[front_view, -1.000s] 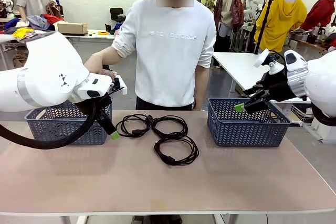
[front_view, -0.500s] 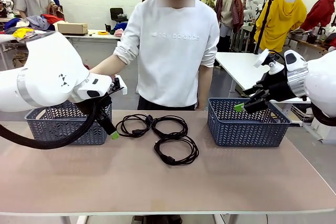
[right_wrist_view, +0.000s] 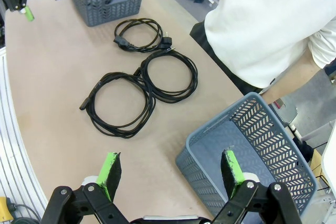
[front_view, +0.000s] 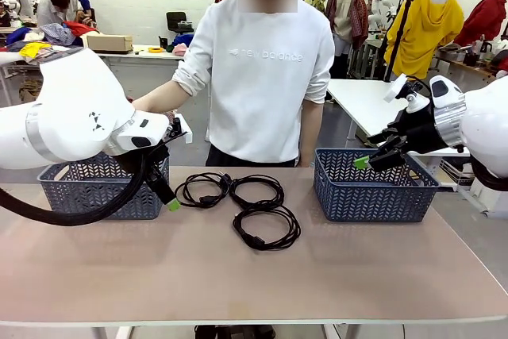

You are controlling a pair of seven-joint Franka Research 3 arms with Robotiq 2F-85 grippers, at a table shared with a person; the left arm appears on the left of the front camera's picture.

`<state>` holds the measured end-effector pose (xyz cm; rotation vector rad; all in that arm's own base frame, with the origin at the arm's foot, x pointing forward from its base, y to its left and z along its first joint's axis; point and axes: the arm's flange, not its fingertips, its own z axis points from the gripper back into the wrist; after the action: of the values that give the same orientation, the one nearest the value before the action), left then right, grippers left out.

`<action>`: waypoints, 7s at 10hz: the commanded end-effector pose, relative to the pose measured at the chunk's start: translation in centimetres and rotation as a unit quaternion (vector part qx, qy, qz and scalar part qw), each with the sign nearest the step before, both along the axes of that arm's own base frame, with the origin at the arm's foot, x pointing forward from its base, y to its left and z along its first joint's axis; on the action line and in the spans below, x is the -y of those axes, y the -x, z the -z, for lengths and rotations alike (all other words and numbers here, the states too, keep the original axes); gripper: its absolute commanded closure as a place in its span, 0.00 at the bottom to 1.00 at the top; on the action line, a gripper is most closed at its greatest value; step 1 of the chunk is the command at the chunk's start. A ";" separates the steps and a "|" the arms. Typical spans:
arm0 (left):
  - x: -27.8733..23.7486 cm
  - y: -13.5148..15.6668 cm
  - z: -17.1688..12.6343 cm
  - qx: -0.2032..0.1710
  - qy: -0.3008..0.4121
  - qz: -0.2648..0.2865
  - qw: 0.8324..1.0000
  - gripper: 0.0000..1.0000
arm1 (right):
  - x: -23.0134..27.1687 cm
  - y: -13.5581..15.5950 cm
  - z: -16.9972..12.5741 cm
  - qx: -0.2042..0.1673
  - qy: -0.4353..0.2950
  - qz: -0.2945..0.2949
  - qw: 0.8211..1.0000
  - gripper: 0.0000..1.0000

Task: Organize the cables according to human instructions.
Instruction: Pick up a bundle of cables and place it in the basket indicated by the human.

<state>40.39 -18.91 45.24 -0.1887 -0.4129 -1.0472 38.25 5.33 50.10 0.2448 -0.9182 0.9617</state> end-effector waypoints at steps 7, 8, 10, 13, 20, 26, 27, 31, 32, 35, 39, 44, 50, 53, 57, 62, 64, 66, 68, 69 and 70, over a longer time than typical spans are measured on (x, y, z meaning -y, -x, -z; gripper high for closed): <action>4.3 -5.3 -1.0 -0.026 -0.063 -0.026 0.997 0.00 | 0.0 -0.1 0.1 0.003 -0.001 -0.002 1.000 0.00; 5.6 -7.0 -1.2 -0.030 -0.086 -0.031 0.995 0.00 | 0.0 -0.1 0.1 0.003 -0.001 -0.002 1.000 0.00; 7.9 -10.2 -0.9 -0.040 -0.117 -0.051 0.991 0.00 | 0.0 -0.1 0.1 0.003 -0.001 -0.002 1.000 0.00; 10.9 -14.9 0.7 -0.047 -0.153 -0.095 0.983 0.00 | 0.0 -0.1 0.1 0.003 -0.001 -0.002 1.000 0.00; 13.9 -19.8 5.1 -0.030 -0.164 -0.097 0.981 0.00 | 0.0 -0.1 0.1 0.003 -0.001 -0.002 1.000 0.00; 13.7 -19.1 4.9 -0.037 -0.157 -0.089 0.983 0.00 | 0.0 -0.1 0.1 0.003 -0.001 -0.002 1.000 0.00; 13.7 -19.1 4.9 -0.037 -0.157 -0.089 0.983 0.00 | 0.0 -0.1 0.1 0.003 -0.001 -0.002 1.000 0.00; 14.0 -20.4 6.6 -0.035 -0.138 -0.089 0.986 0.00 | 0.0 -0.1 0.1 0.003 -0.001 -0.002 1.000 0.00; 14.0 -20.6 6.9 -0.036 -0.136 -0.089 0.986 0.00 | 0.0 -0.1 0.1 0.003 -0.001 -0.002 1.000 0.00; 14.3 -21.4 8.4 -0.048 -0.134 -0.092 0.985 0.00 | 0.0 -0.1 0.1 0.003 -0.001 -0.002 1.000 0.00; 14.7 -21.8 9.8 -0.071 -0.134 -0.090 0.984 0.00 | 0.0 -0.1 0.1 0.003 -0.001 -0.002 1.000 0.00; 15.0 -22.4 11.4 -0.097 -0.135 -0.088 0.982 0.00 | 0.0 -0.1 0.1 0.003 -0.001 -0.002 1.000 0.00; 14.9 -23.1 12.8 -0.112 -0.140 -0.086 0.980 0.00 | 0.0 -0.1 0.1 0.003 -0.001 -0.002 1.000 0.00; 14.9 -23.4 12.8 -0.107 -0.143 -0.091 0.980 0.34 | 0.0 -0.1 0.1 0.003 -0.001 -0.002 1.000 0.00; 14.7 -23.5 12.8 -0.107 -0.149 -0.096 0.978 0.74 | 0.0 -0.1 0.1 0.003 -0.001 -0.002 1.000 0.00; 14.4 -23.6 12.5 -0.112 -0.149 -0.110 0.976 1.00 | 0.0 -0.1 0.1 0.003 -0.001 -0.002 1.000 0.00; 14.1 -23.5 12.0 -0.114 -0.150 -0.128 0.974 1.00 | 0.0 -0.1 0.1 0.003 -0.001 -0.002 1.000 0.00; 13.6 -23.3 10.0 -0.095 -0.156 -0.153 0.971 1.00 | 0.0 -0.1 0.1 0.003 -0.001 -0.002 1.000 0.00; 13.3 -23.3 7.2 -0.066 -0.160 -0.154 0.973 1.00 | 0.0 -0.1 0.1 0.003 -0.001 -0.002 1.000 0.00; 13.4 -23.3 5.5 -0.051 -0.159 -0.138 0.976 1.00 | 0.0 -0.1 0.1 0.003 -0.001 -0.002 1.000 0.00; 13.6 -23.3 4.1 -0.039 -0.163 -0.131 0.977 1.00 | 0.0 -0.1 0.1 0.003 -0.001 -0.002 1.000 0.00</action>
<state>63.92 -32.62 40.09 0.0752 -0.1733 -0.8100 38.23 5.39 50.15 0.2436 -0.9187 0.9635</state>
